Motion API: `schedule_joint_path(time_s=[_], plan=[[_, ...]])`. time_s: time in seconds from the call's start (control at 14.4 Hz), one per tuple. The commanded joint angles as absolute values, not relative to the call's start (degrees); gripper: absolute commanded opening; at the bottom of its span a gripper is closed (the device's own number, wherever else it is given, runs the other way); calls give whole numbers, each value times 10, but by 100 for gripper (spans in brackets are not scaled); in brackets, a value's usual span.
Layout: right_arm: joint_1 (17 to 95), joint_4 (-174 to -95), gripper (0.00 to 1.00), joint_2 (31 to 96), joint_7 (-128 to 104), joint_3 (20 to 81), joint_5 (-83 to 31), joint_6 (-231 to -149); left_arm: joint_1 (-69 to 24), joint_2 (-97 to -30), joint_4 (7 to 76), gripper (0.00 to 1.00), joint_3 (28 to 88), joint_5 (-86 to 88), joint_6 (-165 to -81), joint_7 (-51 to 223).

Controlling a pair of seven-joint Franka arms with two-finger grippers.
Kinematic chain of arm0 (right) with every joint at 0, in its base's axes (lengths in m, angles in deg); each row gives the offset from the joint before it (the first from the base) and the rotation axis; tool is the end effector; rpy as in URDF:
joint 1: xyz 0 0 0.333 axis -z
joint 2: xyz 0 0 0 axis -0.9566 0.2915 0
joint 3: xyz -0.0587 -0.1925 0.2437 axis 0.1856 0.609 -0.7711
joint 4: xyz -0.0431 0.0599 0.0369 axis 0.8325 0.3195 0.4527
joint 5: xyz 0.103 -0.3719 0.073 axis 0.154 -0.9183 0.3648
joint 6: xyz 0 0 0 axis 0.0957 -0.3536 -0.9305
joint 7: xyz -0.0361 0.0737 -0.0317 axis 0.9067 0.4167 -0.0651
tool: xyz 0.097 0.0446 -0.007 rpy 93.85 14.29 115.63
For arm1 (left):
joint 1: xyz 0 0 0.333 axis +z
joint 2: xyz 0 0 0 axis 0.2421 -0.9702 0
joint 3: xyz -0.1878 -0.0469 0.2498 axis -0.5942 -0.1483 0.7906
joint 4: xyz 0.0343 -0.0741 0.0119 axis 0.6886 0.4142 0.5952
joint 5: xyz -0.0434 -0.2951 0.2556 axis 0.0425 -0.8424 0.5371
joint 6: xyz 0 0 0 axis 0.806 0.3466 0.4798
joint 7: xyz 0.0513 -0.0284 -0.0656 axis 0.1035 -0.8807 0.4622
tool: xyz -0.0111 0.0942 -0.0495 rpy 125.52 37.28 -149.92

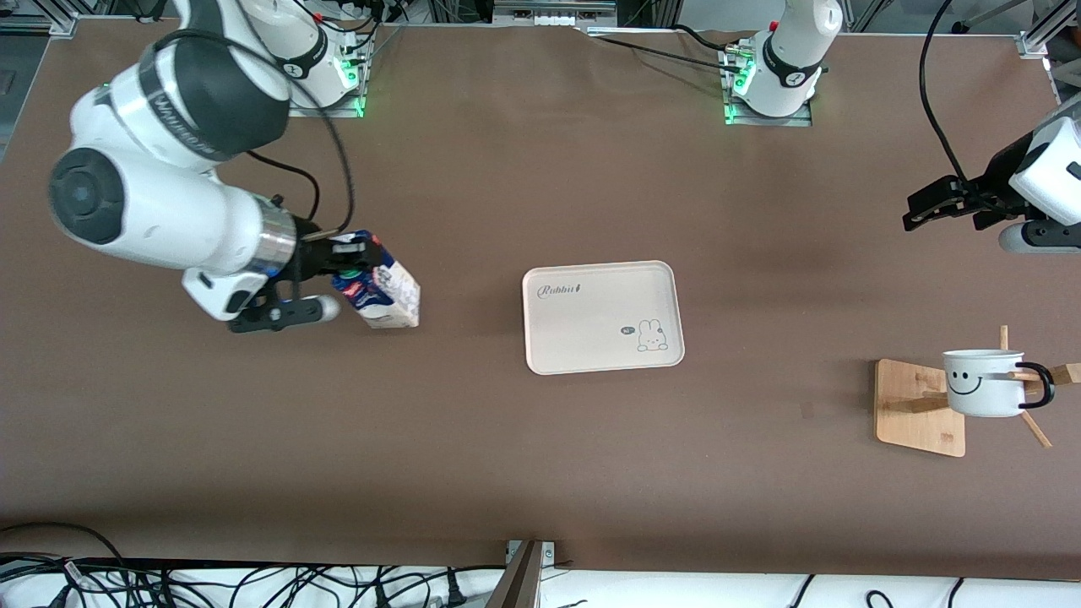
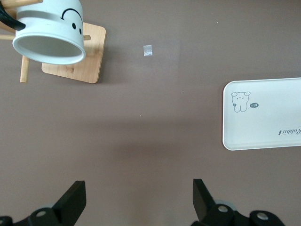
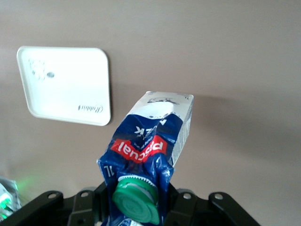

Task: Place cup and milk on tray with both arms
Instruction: 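Carry the milk carton with the right gripper over the white tray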

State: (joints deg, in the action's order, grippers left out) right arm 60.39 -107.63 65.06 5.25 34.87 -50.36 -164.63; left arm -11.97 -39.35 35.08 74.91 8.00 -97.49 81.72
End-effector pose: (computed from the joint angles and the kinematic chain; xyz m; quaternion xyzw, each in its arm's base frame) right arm 0.6215 0.2633 0.5056 -0.9837 -0.0816 0.1015 0.1239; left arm 0.5623 0.0016 0.5829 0.9991 0.0238 -0.0309 0.0191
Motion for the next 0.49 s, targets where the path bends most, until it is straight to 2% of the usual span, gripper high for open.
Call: schedule_joint_path(time_s=[0.0, 0.42], plan=[[563, -1066, 35, 658, 36, 349, -507, -1658, -112, -405, 335, 100, 746, 86, -963, 823], [464, -1066, 35, 696, 181, 349, -507, -1782, -110, -406, 335, 100, 746, 86, -963, 822]])
